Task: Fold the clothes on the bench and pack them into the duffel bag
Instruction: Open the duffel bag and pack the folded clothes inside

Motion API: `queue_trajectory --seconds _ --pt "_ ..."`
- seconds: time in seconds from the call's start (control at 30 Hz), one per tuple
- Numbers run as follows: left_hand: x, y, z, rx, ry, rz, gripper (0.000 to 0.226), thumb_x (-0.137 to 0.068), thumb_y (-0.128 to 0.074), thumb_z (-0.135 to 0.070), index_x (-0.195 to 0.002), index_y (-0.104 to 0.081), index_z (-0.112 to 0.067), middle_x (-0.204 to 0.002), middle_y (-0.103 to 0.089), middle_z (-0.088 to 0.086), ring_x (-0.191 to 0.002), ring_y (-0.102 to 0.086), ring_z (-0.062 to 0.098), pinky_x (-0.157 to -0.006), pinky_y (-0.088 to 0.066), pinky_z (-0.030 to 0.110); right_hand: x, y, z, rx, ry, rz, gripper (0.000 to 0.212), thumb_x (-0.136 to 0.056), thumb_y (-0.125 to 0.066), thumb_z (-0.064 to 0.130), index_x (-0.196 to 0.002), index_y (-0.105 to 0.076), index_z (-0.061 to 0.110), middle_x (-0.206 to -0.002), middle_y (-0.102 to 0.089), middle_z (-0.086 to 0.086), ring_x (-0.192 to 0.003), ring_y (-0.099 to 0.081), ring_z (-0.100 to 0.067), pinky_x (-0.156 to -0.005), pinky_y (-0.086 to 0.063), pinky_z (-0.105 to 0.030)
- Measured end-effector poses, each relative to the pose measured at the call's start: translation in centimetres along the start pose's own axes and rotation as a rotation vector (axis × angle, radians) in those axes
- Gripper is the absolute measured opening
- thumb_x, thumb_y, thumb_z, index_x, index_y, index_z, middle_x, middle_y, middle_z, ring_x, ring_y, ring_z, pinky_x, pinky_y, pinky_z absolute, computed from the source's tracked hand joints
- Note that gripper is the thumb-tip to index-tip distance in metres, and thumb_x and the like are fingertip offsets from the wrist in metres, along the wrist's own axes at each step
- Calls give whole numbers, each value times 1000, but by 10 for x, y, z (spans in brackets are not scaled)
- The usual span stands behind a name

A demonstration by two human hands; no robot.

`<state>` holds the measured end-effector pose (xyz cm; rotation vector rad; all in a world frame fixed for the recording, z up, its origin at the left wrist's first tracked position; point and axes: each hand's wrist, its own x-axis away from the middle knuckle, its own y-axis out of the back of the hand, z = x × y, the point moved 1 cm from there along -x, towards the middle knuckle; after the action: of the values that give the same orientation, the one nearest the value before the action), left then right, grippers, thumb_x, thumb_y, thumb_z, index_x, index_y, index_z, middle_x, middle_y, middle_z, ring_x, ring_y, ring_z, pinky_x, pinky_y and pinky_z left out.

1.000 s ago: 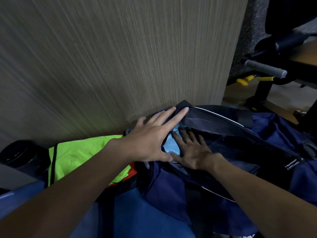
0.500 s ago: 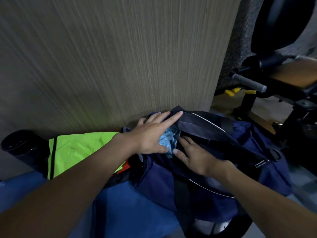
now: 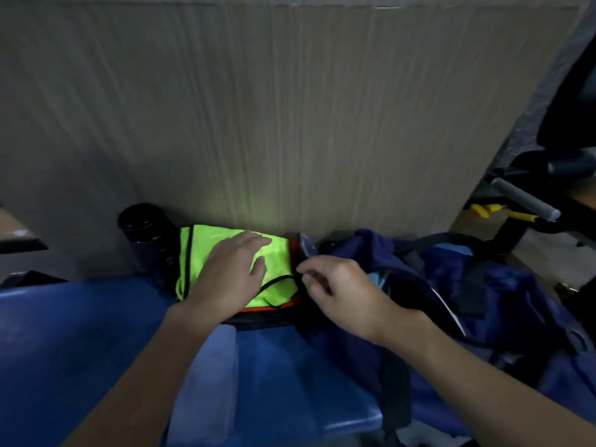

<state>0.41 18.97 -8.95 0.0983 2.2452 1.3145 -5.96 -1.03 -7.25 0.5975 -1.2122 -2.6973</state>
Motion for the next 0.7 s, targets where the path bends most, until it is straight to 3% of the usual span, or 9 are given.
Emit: queue_trajectory --seconds 0.07,0.2,0.3,0.43,0.57,0.7 --pt "12 4 27 -100 31 -51 43 -89 -46 -27 -120 -70 -11 -127 -67 8 -131 -54 29 -112 -36 50 -17 -25 12 -70 -41 47 21 -94 -56 13 -112 -67 10 -96 -69 -6 -85 -63 -17 -84 -51 -32" --pt "31 2 60 -260 104 9 63 -90 -27 -53 -133 -62 -23 -146 -53 2 -146 -35 23 -119 -23 53 -53 -65 11 61 -188 70 41 -97 -52 23 -135 -50 6 -133 -53 -15 -122 -51 -28 -101 -34 -28" --pt "40 -10 70 -322 155 103 70 -88 -22 -68 -142 -51 -35 -160 -33 -3 -153 -15 20 -119 -13 58 -77 -82 0 85 -317 26 43 -98 -52 26 -132 -45 1 -131 -52 -22 -122 -49 -34 -99 -33 -32" --pt "43 -18 74 -317 187 151 76 -85 -15 -73 -149 -40 -39 -166 -14 -7 -154 3 16 -121 -4 56 -100 -102 -15 56 -463 -14 41 -97 -54 25 -128 -42 2 -119 -60 -23 -111 -57 -37 -87 -40 -34" --pt "45 -16 78 -308 209 140 76 -84 -13 -73 -150 -34 -42 -167 -8 -10 -153 9 14 -120 0 56 -113 -113 -17 19 -514 -78 47 -96 -53 23 -135 -33 4 -116 -58 -23 -109 -56 -38 -86 -43 -35" --pt "49 -18 79 -284 222 142 74 -85 -16 -72 -150 -33 -42 -167 -6 -11 -153 12 13 -120 1 57 -127 -113 -20 -5 -543 -148 58 -93 -61 20 -139 -32 2 -130 -50 -23 -120 -49 -35 -96 -38 -33"
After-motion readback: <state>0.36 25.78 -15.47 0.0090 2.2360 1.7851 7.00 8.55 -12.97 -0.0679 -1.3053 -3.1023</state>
